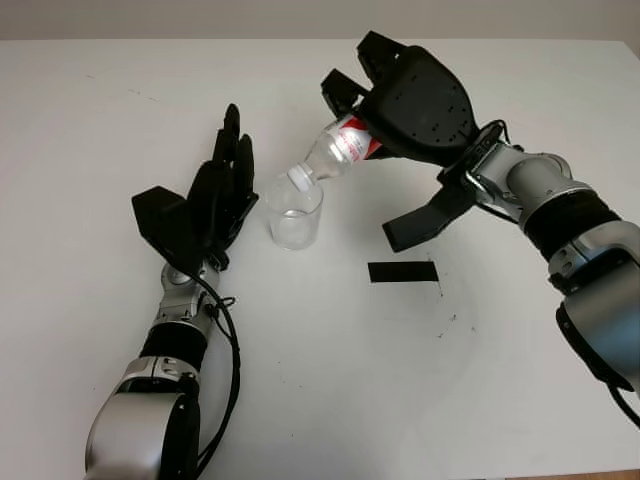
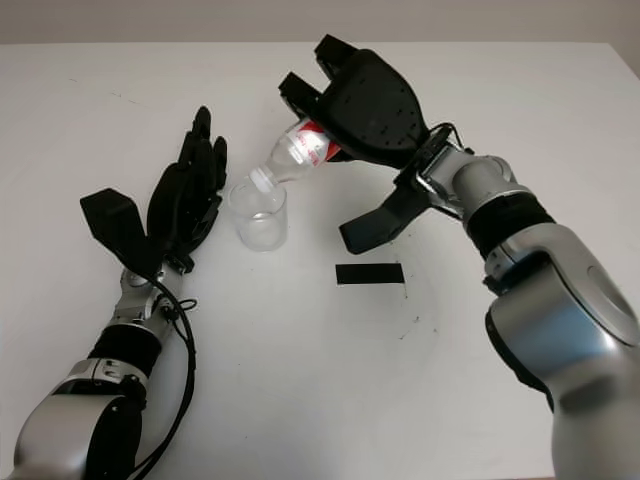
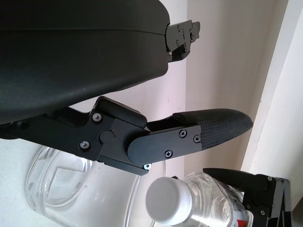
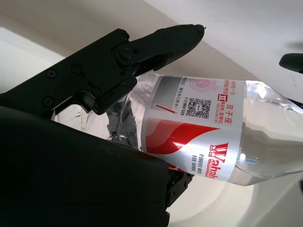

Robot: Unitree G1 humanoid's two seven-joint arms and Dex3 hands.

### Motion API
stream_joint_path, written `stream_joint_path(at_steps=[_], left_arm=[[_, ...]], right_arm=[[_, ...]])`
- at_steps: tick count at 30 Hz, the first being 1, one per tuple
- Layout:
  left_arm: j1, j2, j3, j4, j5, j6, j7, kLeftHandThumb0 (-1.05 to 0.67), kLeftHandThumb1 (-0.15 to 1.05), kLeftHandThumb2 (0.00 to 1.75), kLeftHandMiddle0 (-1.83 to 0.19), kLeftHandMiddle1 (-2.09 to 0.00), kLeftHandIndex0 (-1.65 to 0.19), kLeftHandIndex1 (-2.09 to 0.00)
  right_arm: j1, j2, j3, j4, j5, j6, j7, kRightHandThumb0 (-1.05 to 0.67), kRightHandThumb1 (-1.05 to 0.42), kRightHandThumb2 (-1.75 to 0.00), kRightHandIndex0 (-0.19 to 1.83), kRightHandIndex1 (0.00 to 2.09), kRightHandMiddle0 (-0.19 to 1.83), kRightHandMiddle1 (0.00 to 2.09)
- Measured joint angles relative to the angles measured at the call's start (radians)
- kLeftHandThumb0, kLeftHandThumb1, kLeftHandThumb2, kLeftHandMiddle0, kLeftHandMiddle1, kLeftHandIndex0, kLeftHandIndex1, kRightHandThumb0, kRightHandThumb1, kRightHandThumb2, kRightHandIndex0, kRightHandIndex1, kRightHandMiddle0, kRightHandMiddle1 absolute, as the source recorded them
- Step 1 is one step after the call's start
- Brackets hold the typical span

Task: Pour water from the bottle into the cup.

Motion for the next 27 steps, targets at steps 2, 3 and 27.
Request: stream_joint_path(at_steps=[2, 3, 27], left_arm=[[0.000, 0.000, -0.001, 0.000, 0.004, 0.000, 0.003, -0.90, 1.05, 0.63, 0.19, 0.00, 0.19, 0.00], [0.000, 0.000, -0.001, 0.000, 0.005, 0.000, 0.005, -0.90, 1.05, 0.63, 0.19, 0.00, 0.19, 0.00], [-0.003, 0.001, 0.001, 0.005, -0.004, 0.000, -0.012, -0.89, 1.05, 0.64, 0.19, 0.00, 0.19, 0.00]], right_arm=[[-0.007, -0.001, 0.017, 0.001, -0.015, 0.008, -0.018, -0.57, -1.05, -0.21, 1.22, 2.09, 0.29, 1.83], [-0.008, -0.001, 0.020, 0.001, -0.018, 0.009, -0.025, -0.57, -1.05, -0.18, 1.20, 2.09, 0.29, 1.75], [0.137, 0.066, -0.323, -0.036, 0.561, -0.144, 0.247, -0.43, -1.05, -0.31, 1.43, 2.09, 1.07, 2.09]])
